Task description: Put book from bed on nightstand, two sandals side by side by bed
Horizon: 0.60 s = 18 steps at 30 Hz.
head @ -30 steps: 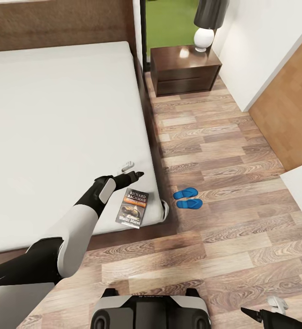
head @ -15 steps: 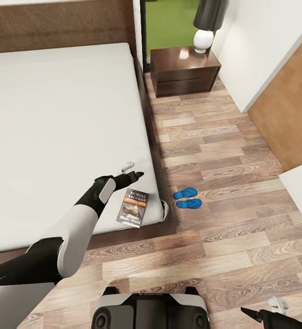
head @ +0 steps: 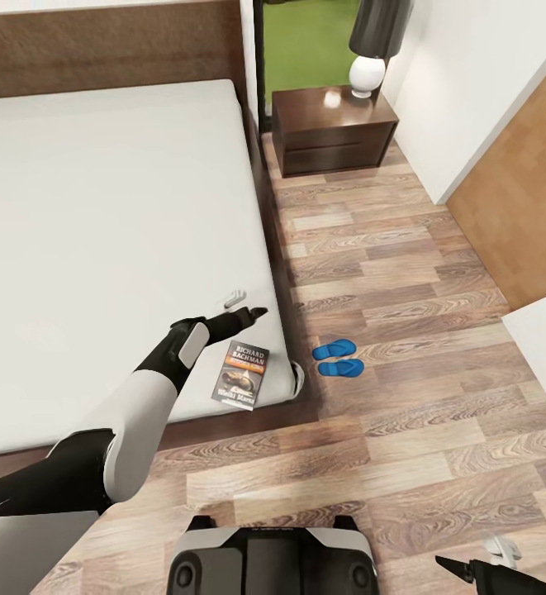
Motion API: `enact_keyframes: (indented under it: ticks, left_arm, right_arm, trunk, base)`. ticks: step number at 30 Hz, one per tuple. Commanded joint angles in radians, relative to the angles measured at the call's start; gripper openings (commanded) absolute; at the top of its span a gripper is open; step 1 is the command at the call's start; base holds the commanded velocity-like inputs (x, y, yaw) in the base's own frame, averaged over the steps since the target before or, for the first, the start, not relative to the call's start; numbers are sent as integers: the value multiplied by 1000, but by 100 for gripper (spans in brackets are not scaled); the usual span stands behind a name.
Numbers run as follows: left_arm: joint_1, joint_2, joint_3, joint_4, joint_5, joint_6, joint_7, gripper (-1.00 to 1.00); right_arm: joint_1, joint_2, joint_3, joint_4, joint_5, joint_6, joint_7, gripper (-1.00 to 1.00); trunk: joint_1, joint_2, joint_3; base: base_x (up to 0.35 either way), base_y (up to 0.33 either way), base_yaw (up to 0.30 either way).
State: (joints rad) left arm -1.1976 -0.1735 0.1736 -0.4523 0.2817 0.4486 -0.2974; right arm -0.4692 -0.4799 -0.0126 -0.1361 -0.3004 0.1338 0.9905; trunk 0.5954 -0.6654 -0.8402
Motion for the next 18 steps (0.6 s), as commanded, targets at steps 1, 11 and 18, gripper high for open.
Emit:
enact_keyframes:
  ticks: [1,11,18]
  left_arm:
    - [0,-1,8,-1,5,9,-23,100]
    - [30,70,9,17,4,27,-161,100]
    - [99,179,9,25,3,98,-439,100]
  right_arm:
    - [0,0,-1,0,-5,10,4,100]
    - [0,0,-1,0,-5,10,4,100]
    - [0,-1,-1,0,-5,11,4,100]
  trunk:
    - [-4,6,3]
    - [-42,76,34]
    - [-69,125,56]
  base:
    - [0,0,0]
    - [0,0,0]
    - [0,0,0]
